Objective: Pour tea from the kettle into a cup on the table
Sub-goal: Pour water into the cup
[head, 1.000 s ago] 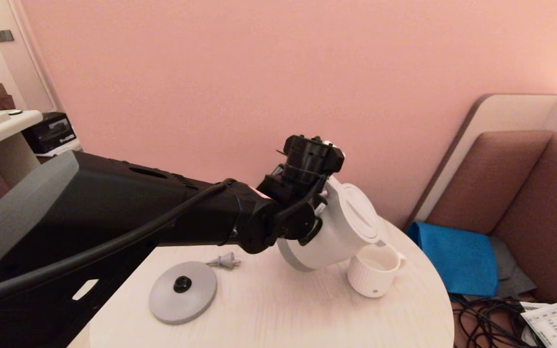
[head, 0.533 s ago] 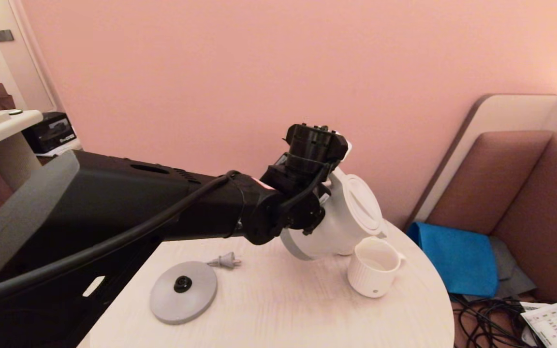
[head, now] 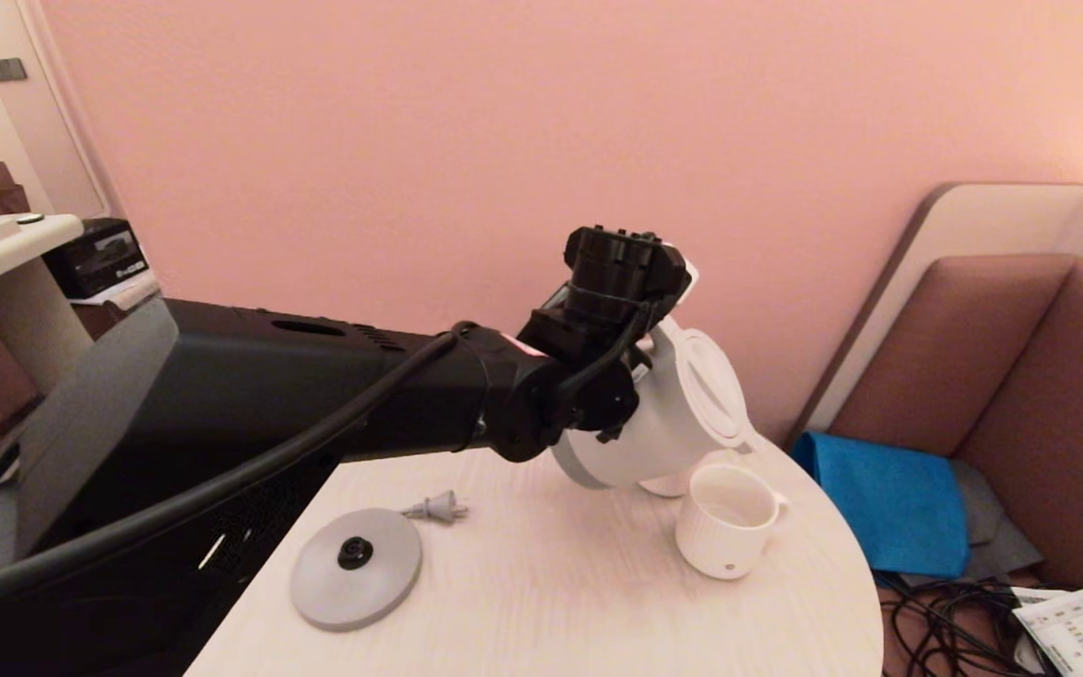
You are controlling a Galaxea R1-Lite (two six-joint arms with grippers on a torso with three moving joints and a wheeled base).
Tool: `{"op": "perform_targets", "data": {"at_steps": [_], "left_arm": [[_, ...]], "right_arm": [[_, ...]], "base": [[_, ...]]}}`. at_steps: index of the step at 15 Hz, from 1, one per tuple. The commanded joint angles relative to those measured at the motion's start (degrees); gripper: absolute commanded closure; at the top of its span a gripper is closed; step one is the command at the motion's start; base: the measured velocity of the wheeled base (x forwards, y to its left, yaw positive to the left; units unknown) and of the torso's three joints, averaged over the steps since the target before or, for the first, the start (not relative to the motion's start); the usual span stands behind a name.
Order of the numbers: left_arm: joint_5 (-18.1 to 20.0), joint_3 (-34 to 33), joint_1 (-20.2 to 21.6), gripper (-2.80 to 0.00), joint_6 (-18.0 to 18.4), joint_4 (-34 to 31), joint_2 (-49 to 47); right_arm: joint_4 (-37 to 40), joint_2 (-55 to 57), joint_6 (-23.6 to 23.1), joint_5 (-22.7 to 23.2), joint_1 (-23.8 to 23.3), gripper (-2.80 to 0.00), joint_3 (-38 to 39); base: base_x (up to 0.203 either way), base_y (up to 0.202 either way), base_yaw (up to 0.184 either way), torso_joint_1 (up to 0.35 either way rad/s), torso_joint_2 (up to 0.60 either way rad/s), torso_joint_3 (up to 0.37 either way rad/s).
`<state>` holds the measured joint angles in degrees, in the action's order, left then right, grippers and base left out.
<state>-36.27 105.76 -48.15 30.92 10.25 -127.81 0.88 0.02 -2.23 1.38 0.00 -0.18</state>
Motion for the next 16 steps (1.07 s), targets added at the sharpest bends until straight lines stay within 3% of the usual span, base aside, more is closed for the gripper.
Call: {"op": "perform_targets", "data": {"at_steps": [1, 7, 16], "left_arm": [[-0.21, -0.20, -0.01, 0.00, 0.52, 0.12, -0.23], [-0.21, 0.25, -0.01, 0.00, 6.79, 0.12, -0.31], [-0.21, 0.32, -0.89, 0.00, 9.78, 0.12, -0.95]], "right_arm": [[0.00, -0.02, -0.05, 0.03, 0.00, 0.00, 0.01], [0.00, -0.02, -0.05, 0.03, 0.00, 0.00, 0.01], [0.00, -0.02, -0.05, 0.03, 0.00, 0.00, 0.01]], "base": [[0.000, 0.000, 0.000, 0.000, 0.00, 0.000], [0.000, 0.000, 0.000, 0.000, 0.00, 0.000], [0.000, 0.000, 0.000, 0.000, 0.00, 0.000]]}}
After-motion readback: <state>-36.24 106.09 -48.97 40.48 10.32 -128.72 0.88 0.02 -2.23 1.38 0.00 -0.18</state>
